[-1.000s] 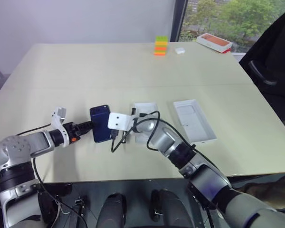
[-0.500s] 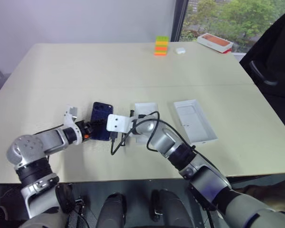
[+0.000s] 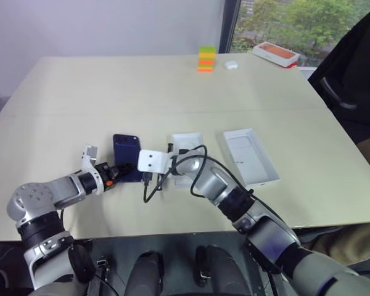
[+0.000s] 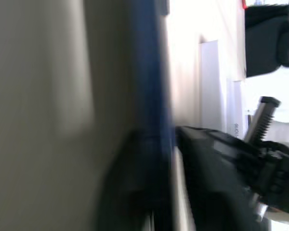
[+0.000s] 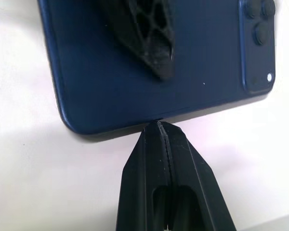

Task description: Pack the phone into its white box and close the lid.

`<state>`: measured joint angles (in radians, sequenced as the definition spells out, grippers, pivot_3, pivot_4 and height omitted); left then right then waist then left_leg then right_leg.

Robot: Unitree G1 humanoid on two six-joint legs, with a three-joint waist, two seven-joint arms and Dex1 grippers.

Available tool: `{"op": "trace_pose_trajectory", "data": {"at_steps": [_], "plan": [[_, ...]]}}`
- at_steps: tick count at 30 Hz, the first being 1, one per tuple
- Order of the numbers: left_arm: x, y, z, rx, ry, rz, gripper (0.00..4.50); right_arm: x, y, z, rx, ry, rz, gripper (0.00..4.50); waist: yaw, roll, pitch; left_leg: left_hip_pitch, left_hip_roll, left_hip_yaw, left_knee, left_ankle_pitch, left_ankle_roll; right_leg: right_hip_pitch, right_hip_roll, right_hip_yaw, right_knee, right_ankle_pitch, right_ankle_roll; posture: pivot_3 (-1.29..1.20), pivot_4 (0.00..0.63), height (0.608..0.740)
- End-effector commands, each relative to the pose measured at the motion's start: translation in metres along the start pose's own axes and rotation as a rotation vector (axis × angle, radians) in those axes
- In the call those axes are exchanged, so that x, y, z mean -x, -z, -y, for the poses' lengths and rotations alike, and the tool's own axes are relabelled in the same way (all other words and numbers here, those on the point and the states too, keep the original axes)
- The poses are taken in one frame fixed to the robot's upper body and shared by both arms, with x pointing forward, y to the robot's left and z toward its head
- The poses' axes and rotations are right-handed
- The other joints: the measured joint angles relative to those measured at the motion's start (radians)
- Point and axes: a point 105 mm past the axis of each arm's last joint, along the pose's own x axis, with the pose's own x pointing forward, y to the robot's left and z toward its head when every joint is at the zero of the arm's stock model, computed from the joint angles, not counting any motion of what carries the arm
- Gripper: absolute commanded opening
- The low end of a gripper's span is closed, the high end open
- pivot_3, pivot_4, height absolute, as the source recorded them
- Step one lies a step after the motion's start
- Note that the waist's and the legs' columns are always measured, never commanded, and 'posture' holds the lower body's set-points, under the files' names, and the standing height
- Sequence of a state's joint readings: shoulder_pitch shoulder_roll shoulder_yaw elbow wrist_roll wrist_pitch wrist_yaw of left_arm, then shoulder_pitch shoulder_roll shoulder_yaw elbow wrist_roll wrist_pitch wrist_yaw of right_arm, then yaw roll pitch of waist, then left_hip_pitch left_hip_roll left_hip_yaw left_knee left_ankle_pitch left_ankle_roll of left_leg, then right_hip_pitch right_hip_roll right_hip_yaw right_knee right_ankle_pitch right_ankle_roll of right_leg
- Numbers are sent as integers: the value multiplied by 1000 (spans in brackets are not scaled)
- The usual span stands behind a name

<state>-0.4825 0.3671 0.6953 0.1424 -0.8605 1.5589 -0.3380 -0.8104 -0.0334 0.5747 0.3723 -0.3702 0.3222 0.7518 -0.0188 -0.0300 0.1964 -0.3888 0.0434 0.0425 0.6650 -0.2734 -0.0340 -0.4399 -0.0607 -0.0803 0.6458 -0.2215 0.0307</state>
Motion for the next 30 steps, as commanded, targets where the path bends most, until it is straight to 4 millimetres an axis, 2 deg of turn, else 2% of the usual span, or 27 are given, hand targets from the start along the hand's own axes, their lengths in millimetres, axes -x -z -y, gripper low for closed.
{"op": "trace_pose_trajectory", "data": {"at_steps": [1, 12, 14, 19, 22, 25, 28, 30], "plan": [[2, 9, -15, 28, -47, -19, 464, 1, -7, -1, 25, 5, 24, 0, 0, 0, 0, 0, 0, 0, 0, 0, 0, 0, 0, 0, 0, 0, 0, 0, 150, 740], [10, 13, -26, 145, 44, 37, 464, 4, -11, 1, 27, 17, 51, 0, -2, 1, -1, 0, 1, 0, -1, 0, 0, 0, 0, 0, 0, 0, 0, 0, 150, 740], [13, 10, -26, 163, 55, 58, 9, 7, -13, 4, 9, 26, 65, 0, -2, 1, -1, 1, 1, 0, -1, 0, 0, 0, 0, 0, 0, 0, 0, 0, 150, 740], [16, 6, -21, 168, 98, 70, 9, 15, -17, 13, -25, 40, 97, 0, -4, 1, -1, 1, 2, 0, -1, 0, 0, -1, 0, 0, 0, 0, 0, 0, 150, 740], [18, 2, -13, 180, 155, 84, 9, 25, -26, 22, -108, 51, 170, 0, -4, 1, 0, 0, 2, 0, -1, 0, 0, -1, 0, 0, 0, 0, 0, 0, 150, 740], [19, 1, 1, 122, 203, 83, 9, 48, -41, 36, -186, 72, 330, 0, -3, 1, 0, -1, 2, 0, -1, 0, 0, -2, 1, 0, 0, 0, 0, 0, 150, 740], [19, 2, 10, 75, 229, 81, 9, 68, -51, 37, -362, -18, 452, 0, -1, 1, 0, -1, 3, 1, -1, 0, 0, -2, 0, 0, -1, 0, 0, 0, 150, 740], [20, 1, 14, 57, 243, 88, 9, 84, -56, 40, -415, -34, 520, 0, 1, 1, 0, -2, 3, 0, -2, 0, 0, -3, 0, -1, -1, 0, 0, 0, 150, 740]]}}
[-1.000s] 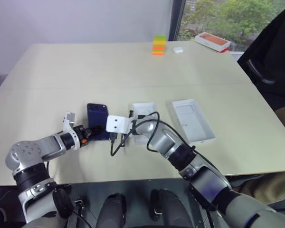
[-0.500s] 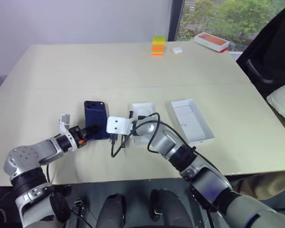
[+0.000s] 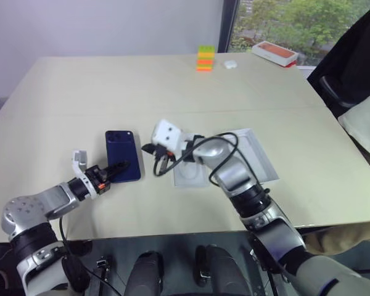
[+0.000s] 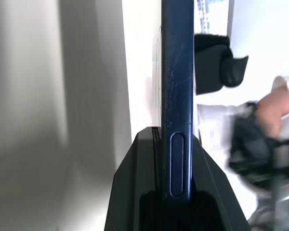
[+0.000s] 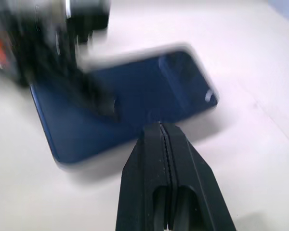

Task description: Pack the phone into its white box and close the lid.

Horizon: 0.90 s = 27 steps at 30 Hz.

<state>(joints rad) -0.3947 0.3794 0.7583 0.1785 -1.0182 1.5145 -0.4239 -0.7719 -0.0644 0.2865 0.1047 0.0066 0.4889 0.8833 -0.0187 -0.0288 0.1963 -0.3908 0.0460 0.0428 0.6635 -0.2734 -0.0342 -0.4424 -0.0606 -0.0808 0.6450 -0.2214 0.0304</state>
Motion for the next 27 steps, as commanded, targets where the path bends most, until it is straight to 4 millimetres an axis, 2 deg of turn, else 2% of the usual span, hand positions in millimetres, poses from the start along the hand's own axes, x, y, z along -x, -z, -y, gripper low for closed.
{"op": "trace_pose_trajectory", "data": {"at_steps": [1, 4, 7, 8, 11, 14, 18, 23, 27], "plan": [[0, -1, 17, -26, 81, 3, 9, 25, -27, -2, -71, -47, 142, 0, 2, 0, 0, 0, 0, 0, 0, 0, 0, 0, 0, 0, 0, 0, 0, 0, 150, 740], [-1, -4, 25, -43, 97, 6, 0, 44, -17, 4, -71, -26, 127, 899, 7, -1, 1, -1, -1, -1, 0, 0, 0, 0, 0, -1, -1, 0, 0, 0, 150, 740], [-9, 2, 35, -83, 104, -39, 0, 66, 1, 13, -51, 7, 88, 2330, 6, -1, 1, -1, -1, 0, 0, 0, 0, 0, 0, -1, -3, 0, 0, 0, 150, 740], [-12, 5, 39, -95, 104, -57, 0, 72, 7, 16, -29, 21, 67, 2961, 8, -1, 1, -2, -1, 0, 0, 0, 0, 0, 0, -1, -3, 0, 0, 0, 150, 740], [-33, 10, 60, -145, 146, -52, 0, 96, 19, 26, 51, 79, 31, 4463, 8, -1, 1, -4, -3, 0, 0, 0, 0, 0, 1, -1, -6, 0, 0, 0, 150, 740], [-54, 19, 73, -134, 166, -59, 0, 121, 33, 24, 39, 47, 4, 4463, 12, -2, 2, -7, -5, 0, 0, 0, 0, 1, 1, -1, -10, 0, 2, 0, 150, 740], [-81, 41, 87, -113, 163, -94, 0, 152, 47, 37, 132, 108, -81, 4463, 4, -2, 2, -7, -5, 0, 0, -1, 2, 1, 1, -1, -13, 2, 6, 0, 150, 740], [-99, 61, 97, -108, 144, -118, 0, 177, 51, 43, 141, 129, -102, 4463, 10, -4, 3, -8, -5, 2, 0, -1, 3, 1, 3, -1, -13, 2, 6, 0, 150, 740], [-106, 65, 91, -106, 63, -112, 0, 195, 51, 39, 134, 117, -96, 4463, 11, -4, 3, -7, -4, 1, 0, -1, 2, 1, 4, -1, -13, 2, 6, 0, 150, 740]]}}
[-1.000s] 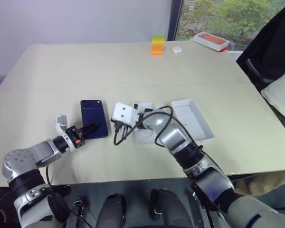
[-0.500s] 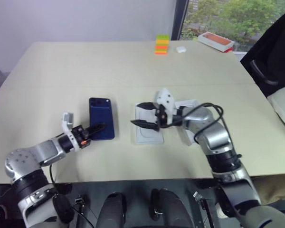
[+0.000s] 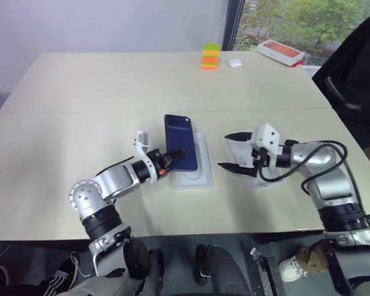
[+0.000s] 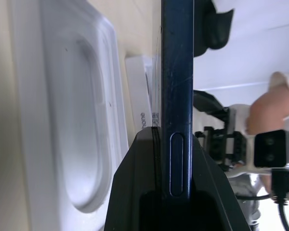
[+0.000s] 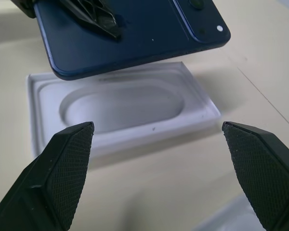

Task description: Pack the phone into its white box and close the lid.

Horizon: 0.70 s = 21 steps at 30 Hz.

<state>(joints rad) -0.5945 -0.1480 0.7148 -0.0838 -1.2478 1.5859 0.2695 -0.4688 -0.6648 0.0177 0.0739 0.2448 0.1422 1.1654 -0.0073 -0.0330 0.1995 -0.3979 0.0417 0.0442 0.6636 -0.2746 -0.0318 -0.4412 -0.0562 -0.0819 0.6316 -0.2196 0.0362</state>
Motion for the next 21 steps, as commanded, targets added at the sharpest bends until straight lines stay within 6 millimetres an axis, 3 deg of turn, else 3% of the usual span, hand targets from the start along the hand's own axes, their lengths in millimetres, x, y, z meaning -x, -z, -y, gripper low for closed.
{"op": "trace_pose_trajectory", "data": {"at_steps": [1, 8, 21], "plan": [[-3, -2, 10, -34, 2, 22, 0, 17, -9, 3, 32, 9, 43, 4463, 0, 0, 0, 0, 0, 0, 0, 0, 0, 0, 0, 0, 0, 0, 0, 0, 150, 740], [-6, 9, 8, -16, -8, -18, 0, 22, -1, -2, 73, 7, 26, 4463, 3, 0, 0, 0, 0, 0, 0, 0, 0, 0, 0, 0, 0, 0, 0, 0, 150, 740], [-14, 17, 2, 28, -38, -99, 0, 8, -11, 0, 86, 27, 55, 4463, 22, 0, 0, 1, 0, 0, 2, 1, -2, 2, 0, 0, 1, 1, -1, 0, 150, 740]]}}
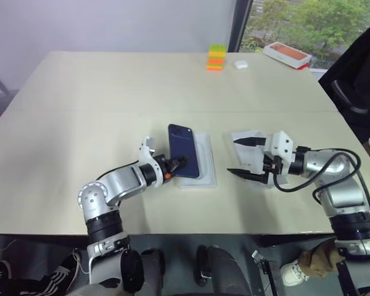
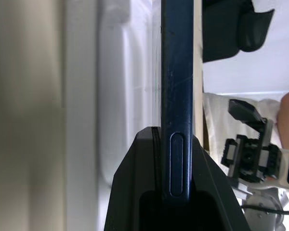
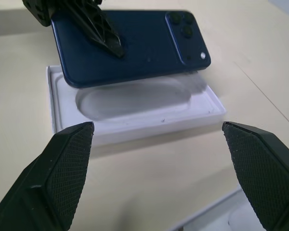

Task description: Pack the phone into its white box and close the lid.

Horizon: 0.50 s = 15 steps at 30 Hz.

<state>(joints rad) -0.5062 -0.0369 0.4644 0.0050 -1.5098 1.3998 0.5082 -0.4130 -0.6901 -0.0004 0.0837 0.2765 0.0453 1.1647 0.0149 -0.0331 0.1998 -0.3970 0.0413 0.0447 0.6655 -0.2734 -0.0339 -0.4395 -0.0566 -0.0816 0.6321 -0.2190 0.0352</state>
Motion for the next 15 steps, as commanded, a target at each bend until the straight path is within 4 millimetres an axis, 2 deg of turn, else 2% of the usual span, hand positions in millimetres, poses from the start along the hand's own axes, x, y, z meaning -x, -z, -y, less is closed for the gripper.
{"op": "trace_pose_trajectory", "data": {"at_steps": [1, 4, 8, 11, 15], "plan": [[-4, 5, 16, -18, 75, -40, 0, -4, -18, 6, 55, 13, 37, 4463, 0, 0, 0, 0, 0, 0, 0, 0, 0, 0, 0, 0, 0, 0, 0, 0, 150, 740], [-6, 6, 15, -18, 68, -55, 0, -5, -19, 6, 55, 10, 37, 4463, 0, 0, 0, 0, 0, 0, 1, 0, 0, 0, 0, 0, 0, 0, 0, 0, 150, 740], [0, -13, 24, -19, 101, 46, 0, -5, -20, 2, 27, -8, 45, 4463, -1, 0, 0, 0, 0, 0, 1, 0, 0, 1, 0, 0, 0, 0, 0, 0, 150, 740], [24, -31, 41, -40, 235, 135, 0, -5, -13, -9, -31, -49, 28, 4463, -3, 0, 0, 1, 0, 0, 1, 0, 0, 1, 0, 0, 0, 1, -1, 0, 150, 740], [51, -32, 37, -19, 296, 114, 0, -17, -16, -27, -79, -125, 16, 4463, -4, 1, 0, 3, 3, 0, -1, 0, -1, 1, 1, 0, 1, 0, -1, 0, 150, 740]]}}
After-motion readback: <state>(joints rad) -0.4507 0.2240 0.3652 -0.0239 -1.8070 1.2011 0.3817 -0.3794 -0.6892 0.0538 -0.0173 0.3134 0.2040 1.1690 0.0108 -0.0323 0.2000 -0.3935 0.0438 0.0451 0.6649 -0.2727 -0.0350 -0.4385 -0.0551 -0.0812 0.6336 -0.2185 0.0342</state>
